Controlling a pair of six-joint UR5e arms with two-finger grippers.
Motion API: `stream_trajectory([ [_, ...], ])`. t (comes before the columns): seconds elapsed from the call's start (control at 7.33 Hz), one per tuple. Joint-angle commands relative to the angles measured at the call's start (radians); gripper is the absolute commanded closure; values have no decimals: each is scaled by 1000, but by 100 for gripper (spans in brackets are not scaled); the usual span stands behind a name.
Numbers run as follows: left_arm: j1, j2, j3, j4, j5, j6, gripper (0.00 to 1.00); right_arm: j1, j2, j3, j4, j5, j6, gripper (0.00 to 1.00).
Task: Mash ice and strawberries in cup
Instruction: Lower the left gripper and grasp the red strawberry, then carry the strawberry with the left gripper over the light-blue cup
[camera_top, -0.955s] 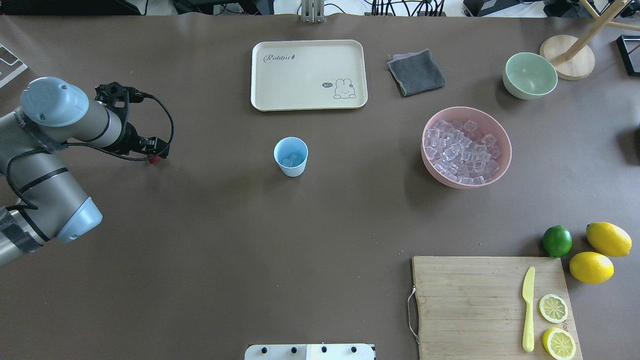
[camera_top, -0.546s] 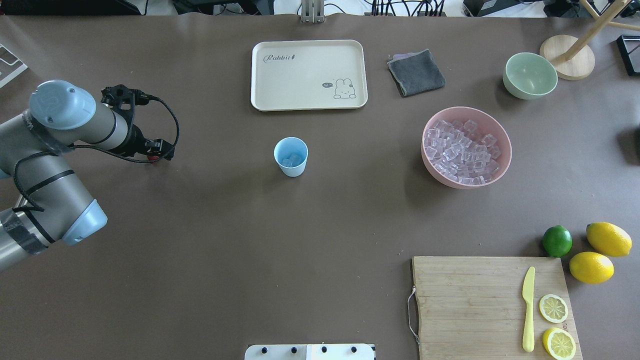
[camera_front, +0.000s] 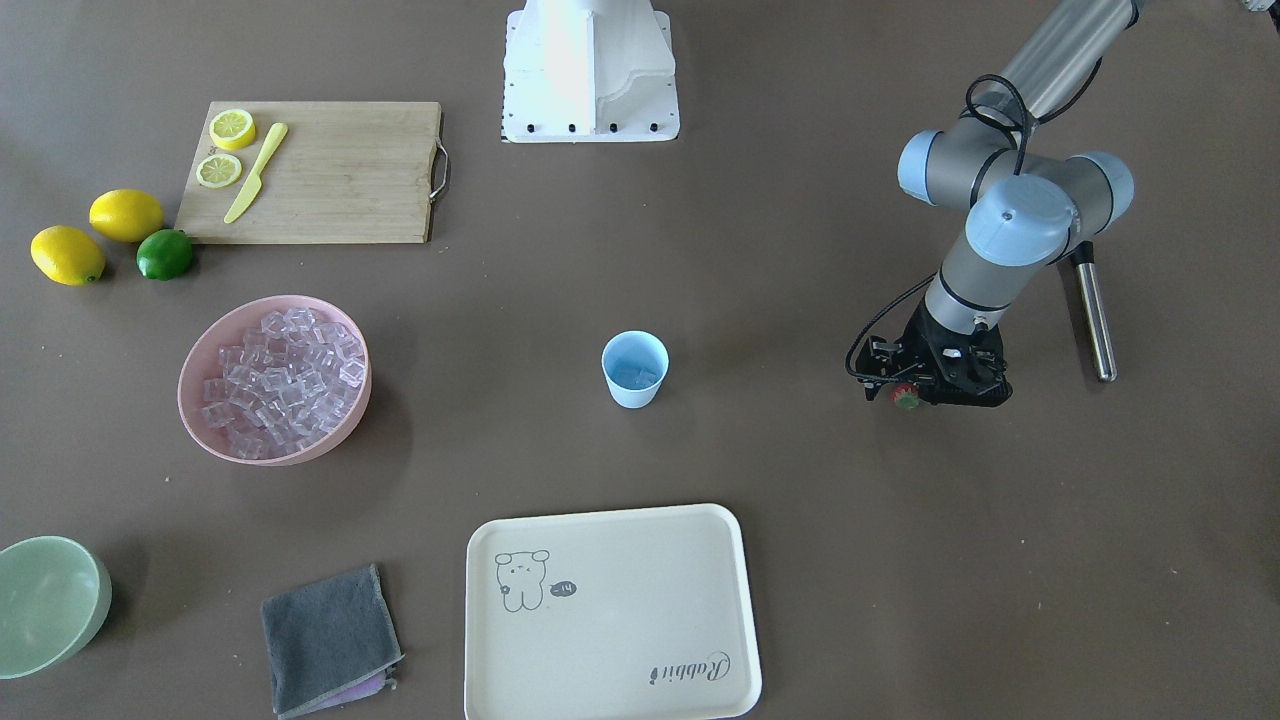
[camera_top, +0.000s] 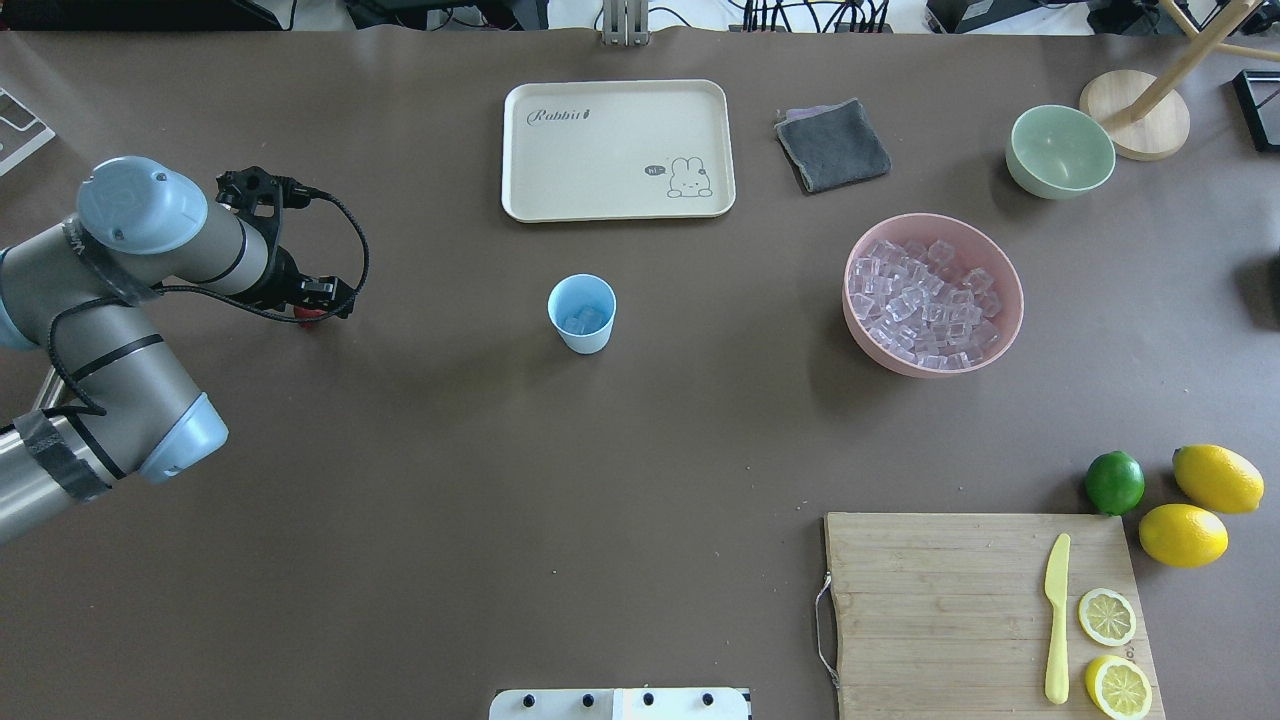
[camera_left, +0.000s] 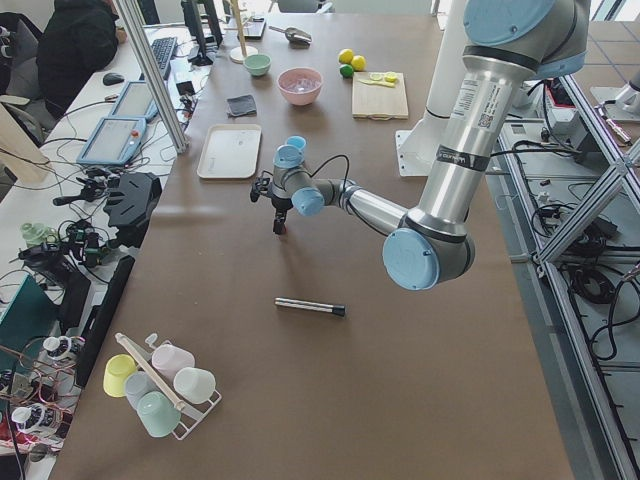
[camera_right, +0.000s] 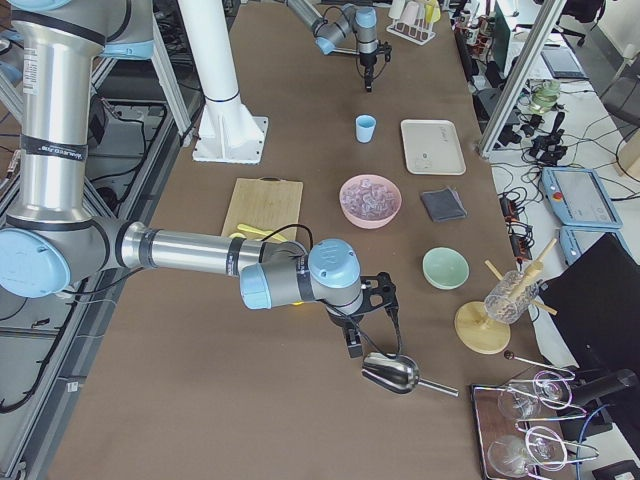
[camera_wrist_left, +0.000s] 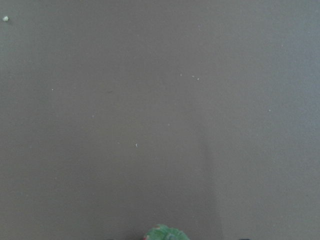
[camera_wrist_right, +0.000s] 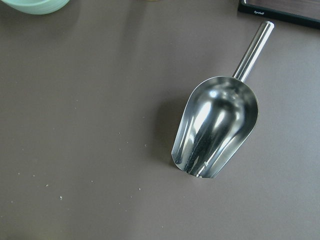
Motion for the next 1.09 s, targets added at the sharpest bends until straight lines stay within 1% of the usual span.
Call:
stream_trajectory([
  [0.0, -1, -3, 4, 5, -5, 9, 66, 2, -3, 1, 0, 3, 0, 1],
  [0.27, -9, -6, -8, 12, -10, 9, 69, 3, -9, 4, 3, 3, -2, 1],
  [0.41, -21, -31, -28, 27, -13, 8, 69, 5, -11, 8, 3, 4, -6, 1],
  [0.55, -27, -108, -30, 94, -22, 3, 69, 5, -11, 9, 3, 3, -6, 1],
  [0.68, -23, -184, -31, 135, -18, -11, 69, 3, -9, 9, 3, 3, -6, 1],
  [0.82, -13, -227, -57, 132, -18, -62, 69, 3, -6, 9, 3, 3, -6, 1],
  [0.96, 6, -317, -58, 127, -16, -175, 69, 3, -5, 9, 3, 4, -6, 1],
])
